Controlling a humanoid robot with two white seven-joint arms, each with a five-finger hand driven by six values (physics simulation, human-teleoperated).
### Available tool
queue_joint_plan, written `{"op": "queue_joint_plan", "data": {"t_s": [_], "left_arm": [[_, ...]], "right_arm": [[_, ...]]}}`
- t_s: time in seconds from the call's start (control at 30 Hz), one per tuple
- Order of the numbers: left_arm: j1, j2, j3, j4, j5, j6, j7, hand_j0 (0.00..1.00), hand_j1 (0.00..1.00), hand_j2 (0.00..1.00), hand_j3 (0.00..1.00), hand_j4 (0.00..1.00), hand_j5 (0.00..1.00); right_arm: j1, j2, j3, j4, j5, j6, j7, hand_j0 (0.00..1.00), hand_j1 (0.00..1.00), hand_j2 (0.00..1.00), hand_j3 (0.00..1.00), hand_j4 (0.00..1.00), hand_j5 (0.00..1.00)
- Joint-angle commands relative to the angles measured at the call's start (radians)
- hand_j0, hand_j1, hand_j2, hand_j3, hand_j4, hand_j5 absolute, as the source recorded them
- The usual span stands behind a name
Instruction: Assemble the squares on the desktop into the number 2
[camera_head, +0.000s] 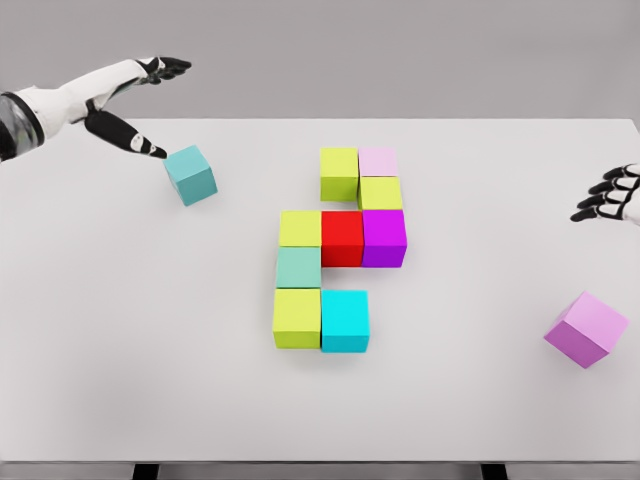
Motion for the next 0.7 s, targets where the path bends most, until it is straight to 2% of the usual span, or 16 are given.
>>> {"op": "queue_joint_plan", "data": {"t_s": [0.0,0.03,0.1,0.17,0.2,0.23,0.3,0.37,0.6,0.67], "left_arm": [[0.000,0.017,-0.055,-0.118,0.175,0.275,0.081,1.00,1.00,1.00,1.00,1.00,1.00],[0.000,0.022,-0.077,-0.118,0.227,0.278,0.138,1.00,1.00,1.00,1.00,1.00,1.00],[0.002,0.020,-0.135,-0.118,0.236,0.281,0.164,1.00,1.00,1.00,1.00,1.00,1.00],[0.002,0.019,-0.172,-0.117,0.243,0.283,0.173,1.00,1.00,1.00,1.00,1.00,1.00],[0.005,0.019,-0.180,-0.118,0.243,0.285,0.207,1.00,1.00,1.00,1.00,1.00,1.00],[0.006,0.019,-0.192,-0.123,0.241,0.283,0.259,1.00,1.00,1.00,1.00,1.00,1.00],[0.006,0.017,-0.252,-0.172,0.241,0.283,0.509,1.00,1.00,1.00,1.00,1.00,1.00],[0.006,0.016,-0.278,-0.180,0.244,0.283,0.636,1.00,1.00,1.00,1.00,1.00,1.00],[0.017,-0.012,-0.301,-0.175,0.246,0.283,0.639,1.00,1.00,1.00,1.00,1.00,1.00],[0.026,-0.047,-0.301,-0.115,0.240,0.285,0.635,1.00,1.00,1.00,1.00,1.00,1.00]], "right_arm": [[0.000,-0.025,0.002,-0.024,-0.004,0.002,0.000,1.00,1.00,1.00,1.00,1.00,1.00],[0.003,-0.026,0.026,-0.027,-0.004,0.002,0.000,1.00,1.00,1.00,1.00,1.00,1.00],[0.003,-0.029,0.066,-0.030,-0.003,0.002,0.000,1.00,1.00,1.00,1.00,1.00,1.00],[0.003,-0.029,0.103,-0.030,-0.003,0.002,0.000,1.00,1.00,1.00,1.00,1.00,1.00],[0.003,-0.029,0.120,-0.030,-0.004,0.002,0.000,1.00,1.00,1.00,1.00,1.00,1.00],[0.008,-0.029,0.127,-0.030,-0.003,0.002,0.000,1.00,1.00,1.00,1.00,1.00,1.00],[0.035,-0.029,0.129,-0.030,-0.003,0.002,0.000,1.00,1.00,1.00,1.00,1.00,1.00],[0.051,-0.029,0.129,-0.030,-0.003,0.002,0.000,1.00,1.00,1.00,1.00,1.00,1.00],[0.055,-0.023,0.127,-0.032,-0.007,0.002,0.000,1.00,1.00,1.00,1.00,1.00,1.00],[0.055,-0.023,0.131,-0.032,-0.007,0.002,0.000,1.00,1.00,1.00,1.00,1.00,1.00]]}}
